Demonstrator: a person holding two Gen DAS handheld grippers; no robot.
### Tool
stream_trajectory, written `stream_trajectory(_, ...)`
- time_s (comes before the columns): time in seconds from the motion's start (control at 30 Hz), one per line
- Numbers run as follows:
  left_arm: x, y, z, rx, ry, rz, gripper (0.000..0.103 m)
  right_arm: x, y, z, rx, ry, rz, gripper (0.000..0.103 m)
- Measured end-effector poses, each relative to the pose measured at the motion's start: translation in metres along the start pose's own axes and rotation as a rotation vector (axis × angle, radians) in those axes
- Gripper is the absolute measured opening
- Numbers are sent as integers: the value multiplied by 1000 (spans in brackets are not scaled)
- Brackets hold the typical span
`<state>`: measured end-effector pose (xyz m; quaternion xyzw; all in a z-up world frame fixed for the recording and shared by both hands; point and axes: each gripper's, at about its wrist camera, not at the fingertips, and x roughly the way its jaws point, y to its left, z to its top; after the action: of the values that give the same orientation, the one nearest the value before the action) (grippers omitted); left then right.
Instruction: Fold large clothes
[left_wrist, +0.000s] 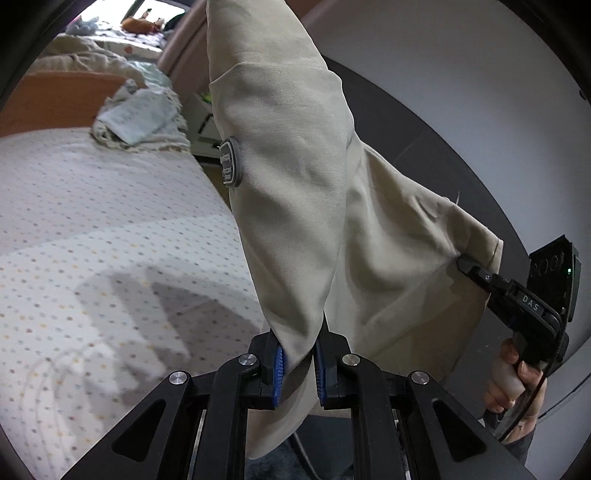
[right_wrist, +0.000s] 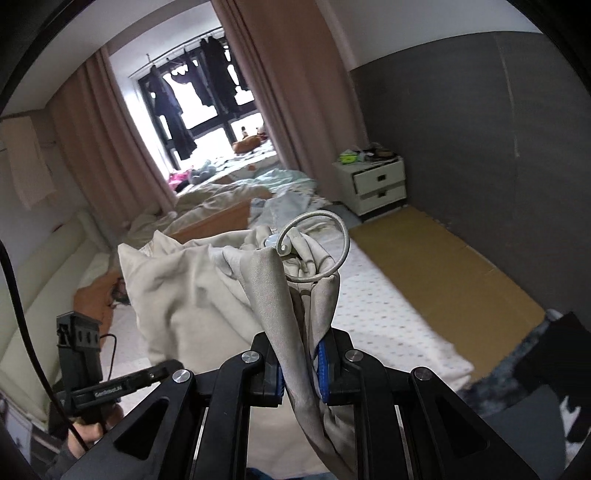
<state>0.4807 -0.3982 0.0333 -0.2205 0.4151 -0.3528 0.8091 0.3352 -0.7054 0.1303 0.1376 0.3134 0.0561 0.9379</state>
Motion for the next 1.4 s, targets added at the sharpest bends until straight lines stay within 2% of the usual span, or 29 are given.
stream_trajectory(0.1, 24, 5, 1, -21, 25, -45, 14, 1, -10, 3, -17, 5, -36, 14)
stream_trajectory(0.27, 72, 27, 5, -60, 98, -46, 14, 39, -27, 11, -36, 40, -109, 14)
stream_trajectory(0.43, 114, 69, 19, -103, 128, -28, 14, 104, -44, 20, -54, 97, -150, 14)
stream_trajectory(0.53, 127, 82, 23, -110, 135, -23, 14, 141, -50, 26, -83, 126, -161, 14)
stream_trajectory(0.73, 167, 136, 41, -150, 166, -15, 14, 224, -57, 37, -133, 196, -195, 14)
stream_trajectory(0.93, 212, 183, 44, -206, 217, 32, 15, 291, -82, 22, -129, 279, -270, 14)
stream_trajectory(0.97, 220, 191, 43, -223, 233, 50, 18, 303, -90, 17, -108, 291, -319, 18)
stream_trajectory(1.03, 231, 202, 40, -254, 267, 94, 22, 317, -102, 12, -80, 277, -394, 35)
stream_trajectory(1.07, 234, 207, 37, -269, 281, 112, 27, 321, -108, 12, -59, 270, -418, 43)
stream_trajectory(1.13, 234, 214, 34, -277, 278, 110, 36, 319, -122, 7, 11, 250, -426, 46)
stream_trajectory(1.17, 231, 216, 33, -270, 270, 109, 44, 316, -128, 6, 43, 245, -421, 49)
stream_trajectory(1.2, 228, 217, 32, -263, 261, 118, 46, 311, -133, 3, 66, 241, -425, 53)
stream_trajectory(1.33, 223, 225, 38, -257, 244, 115, 47, 287, -164, -17, 165, 234, -475, 54)
stream_trajectory(1.4, 219, 224, 39, -240, 241, 128, 47, 271, -182, -36, 220, 245, -471, 54)
